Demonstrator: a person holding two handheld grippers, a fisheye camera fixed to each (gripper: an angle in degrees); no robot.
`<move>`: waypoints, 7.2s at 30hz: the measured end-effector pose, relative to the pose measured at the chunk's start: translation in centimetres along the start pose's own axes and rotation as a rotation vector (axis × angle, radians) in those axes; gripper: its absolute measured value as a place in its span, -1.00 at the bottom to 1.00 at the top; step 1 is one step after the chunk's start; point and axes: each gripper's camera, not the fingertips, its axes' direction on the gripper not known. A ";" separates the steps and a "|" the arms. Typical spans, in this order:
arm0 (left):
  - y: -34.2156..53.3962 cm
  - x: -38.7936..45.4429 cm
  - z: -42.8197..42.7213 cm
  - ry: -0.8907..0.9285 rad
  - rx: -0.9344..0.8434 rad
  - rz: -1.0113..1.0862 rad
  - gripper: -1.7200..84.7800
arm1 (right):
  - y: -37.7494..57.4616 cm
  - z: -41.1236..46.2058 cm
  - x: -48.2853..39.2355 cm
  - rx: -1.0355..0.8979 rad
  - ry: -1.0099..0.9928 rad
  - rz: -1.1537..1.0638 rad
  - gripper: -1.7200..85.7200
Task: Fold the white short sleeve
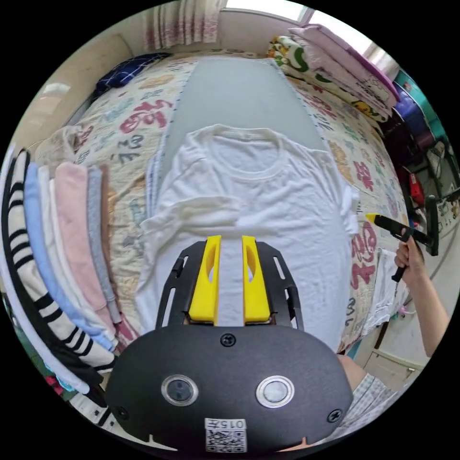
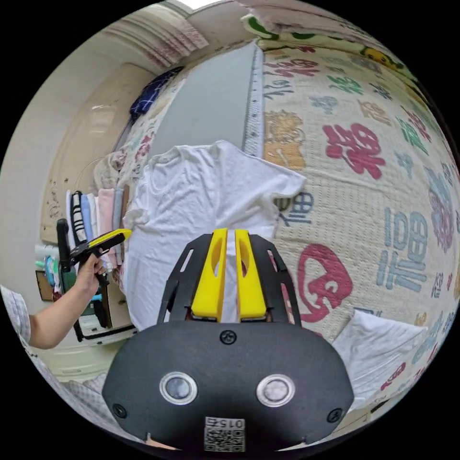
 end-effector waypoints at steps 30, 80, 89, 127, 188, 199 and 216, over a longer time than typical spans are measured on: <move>12.9 -20.1 4.6 -0.072 0.296 -0.386 -0.96 | -11.5 34.4 -28.8 -0.202 0.065 -0.677 -0.89; 18.8 -29.0 6.5 0.155 -0.484 -0.099 -0.95 | 16.6 12.0 12.3 -0.355 0.067 0.438 -0.91; 8.2 -23.2 -3.3 0.221 -0.136 0.228 -0.83 | 1.4 10.7 2.5 -0.100 0.106 -0.088 -0.81; -20.1 -11.1 -7.5 0.030 -0.027 0.211 -0.98 | -13.6 27.0 -13.9 -0.175 0.470 -0.146 -0.97; -25.4 27.2 -21.5 0.430 -0.042 0.217 -0.96 | 1.8 -17.9 -13.5 0.117 -0.221 0.186 -0.95; -15.8 11.6 -22.2 0.177 -0.163 -0.041 -0.84 | 3.4 -17.0 -19.9 -0.056 -0.216 -0.142 -0.89; -27.9 15.8 -13.5 0.365 -0.140 0.104 -0.82 | 1.1 -11.5 -11.1 -0.095 -0.115 0.002 -0.91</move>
